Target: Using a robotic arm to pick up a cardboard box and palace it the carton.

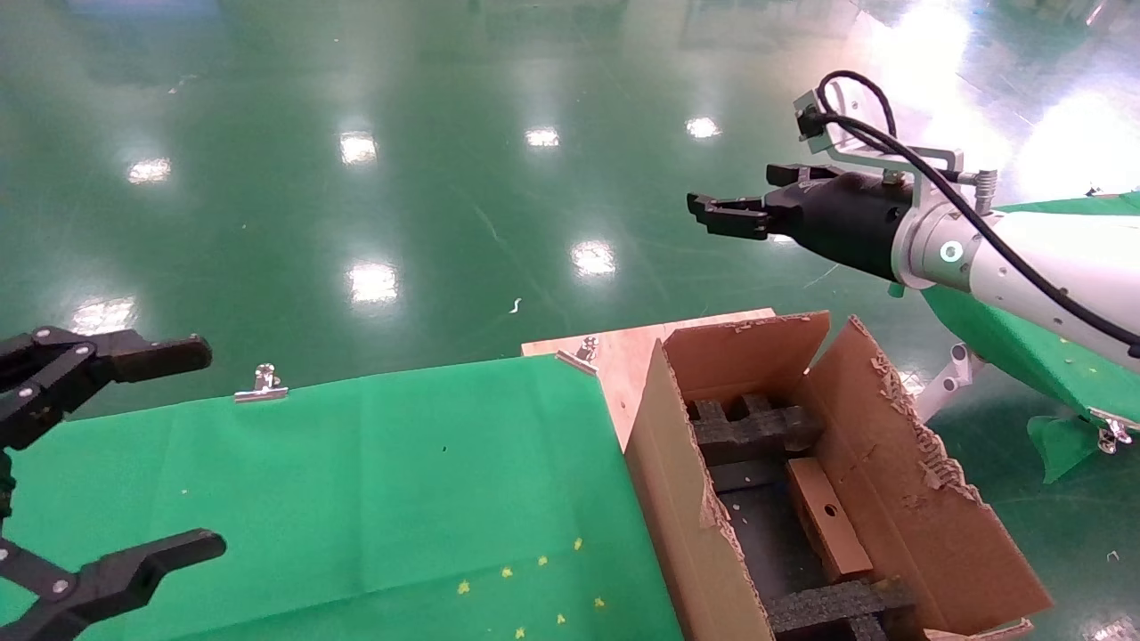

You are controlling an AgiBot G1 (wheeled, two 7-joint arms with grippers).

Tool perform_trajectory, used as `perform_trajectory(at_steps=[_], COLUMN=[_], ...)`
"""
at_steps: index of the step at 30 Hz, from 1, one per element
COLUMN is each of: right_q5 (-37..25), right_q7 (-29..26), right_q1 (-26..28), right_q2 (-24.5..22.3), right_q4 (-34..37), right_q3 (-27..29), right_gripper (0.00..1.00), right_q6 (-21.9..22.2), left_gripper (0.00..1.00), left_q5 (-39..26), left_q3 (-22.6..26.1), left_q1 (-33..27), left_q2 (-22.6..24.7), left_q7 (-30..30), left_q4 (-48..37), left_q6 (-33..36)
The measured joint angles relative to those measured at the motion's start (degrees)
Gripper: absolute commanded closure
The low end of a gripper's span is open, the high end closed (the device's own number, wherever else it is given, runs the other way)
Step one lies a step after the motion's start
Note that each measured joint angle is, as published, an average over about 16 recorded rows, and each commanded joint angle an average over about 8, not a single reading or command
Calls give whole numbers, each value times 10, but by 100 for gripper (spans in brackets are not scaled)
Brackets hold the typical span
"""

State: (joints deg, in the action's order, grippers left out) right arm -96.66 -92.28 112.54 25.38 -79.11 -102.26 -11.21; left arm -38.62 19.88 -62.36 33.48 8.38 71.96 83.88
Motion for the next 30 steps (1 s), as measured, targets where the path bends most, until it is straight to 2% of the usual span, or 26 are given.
perform_trajectory(at_steps=[7, 30], right_q5=[47, 266], right_q7=[72, 396], right_q1=[-45, -248], right_q2=[9, 47], right_q4=[5, 27], right_q3=[76, 419], right_gripper=[0, 0], right_q6=[-66, -362], left_gripper=[0, 0], left_q5=[0, 0], left_q3=[0, 0], left_q1=[0, 0], left_q2=[0, 0], left_q7=[0, 0], left_q4=[0, 0], left_q6=[0, 0])
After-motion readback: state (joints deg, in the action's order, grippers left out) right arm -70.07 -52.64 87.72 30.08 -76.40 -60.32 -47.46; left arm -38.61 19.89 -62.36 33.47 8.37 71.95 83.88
